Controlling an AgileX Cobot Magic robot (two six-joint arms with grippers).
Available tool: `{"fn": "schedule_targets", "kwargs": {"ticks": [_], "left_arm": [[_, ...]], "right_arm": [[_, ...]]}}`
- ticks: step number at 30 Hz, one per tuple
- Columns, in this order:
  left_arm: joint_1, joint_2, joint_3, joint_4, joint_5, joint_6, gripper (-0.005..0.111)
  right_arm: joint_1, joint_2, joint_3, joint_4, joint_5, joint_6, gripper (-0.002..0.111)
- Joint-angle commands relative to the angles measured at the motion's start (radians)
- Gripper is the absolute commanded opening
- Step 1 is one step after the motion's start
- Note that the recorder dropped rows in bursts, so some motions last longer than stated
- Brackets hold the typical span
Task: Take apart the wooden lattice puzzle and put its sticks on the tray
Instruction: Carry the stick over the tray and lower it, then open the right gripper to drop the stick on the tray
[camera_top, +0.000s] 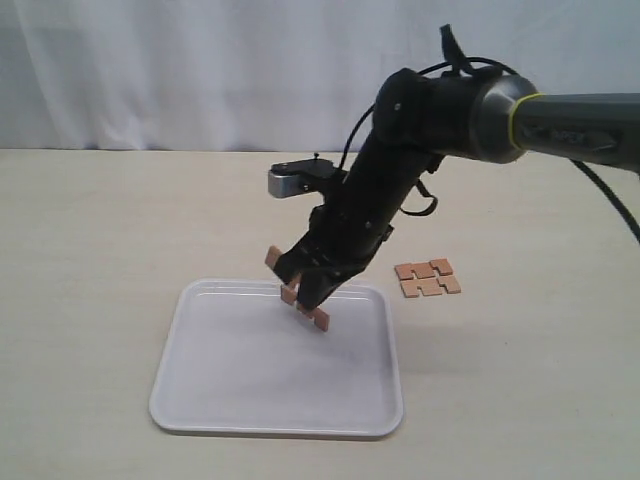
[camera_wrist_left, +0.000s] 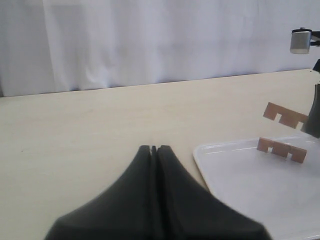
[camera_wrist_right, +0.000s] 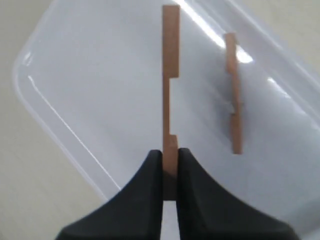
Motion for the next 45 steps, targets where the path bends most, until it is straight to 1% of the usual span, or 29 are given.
{"fn": "schedule_targets", "kwargs": {"ticks": [1,4,9,23,26,30,38,41,45], "left_arm": [[0.000,-0.003,0.002,-0.001,-0.011,-0.003,0.000],[0.000,-0.003,0.002,-0.001,-0.011,-0.003,0.000],[0.000,-0.003,0.002,-0.001,-0.011,-0.003,0.000],[0.000,-0.003,0.002,-0.001,-0.011,-0.003,0.000],[0.000,-0.003,0.002,-0.001,-0.011,-0.003,0.000],[0.000,-0.003,0.002,-0.001,-0.011,-0.003,0.000],[0.000,-0.003,0.002,-0.001,-0.011,-0.003,0.000],[0.000,-0.003,0.002,-0.001,-0.011,-0.003,0.000],[0.000,-0.003,0.002,-0.001,-0.011,-0.003,0.000]], "right_arm": [[0.065,-0.013,-0.003,-0.023,-0.022,-0.018,0.004],[0.107,-0.013,-0.003,-0.074,-0.038,-0.018,0.004],[0.164,-0.007,-0.003,-0.221,-0.062,0.022,0.004],[0.166,0.088,-0.001,-0.216,-0.111,0.036,0.005],[0.166,0.094,-0.001,-0.216,-0.132,0.036,0.011],[0.166,0.103,-0.001,-0.216,-0.134,0.036,0.022],[0.166,0.103,-0.003,-0.216,-0.134,0.050,0.050],[0.166,0.092,-0.003,-0.214,-0.134,0.050,0.055],[0.166,0.067,-0.003,-0.211,-0.134,0.088,0.059]]}}
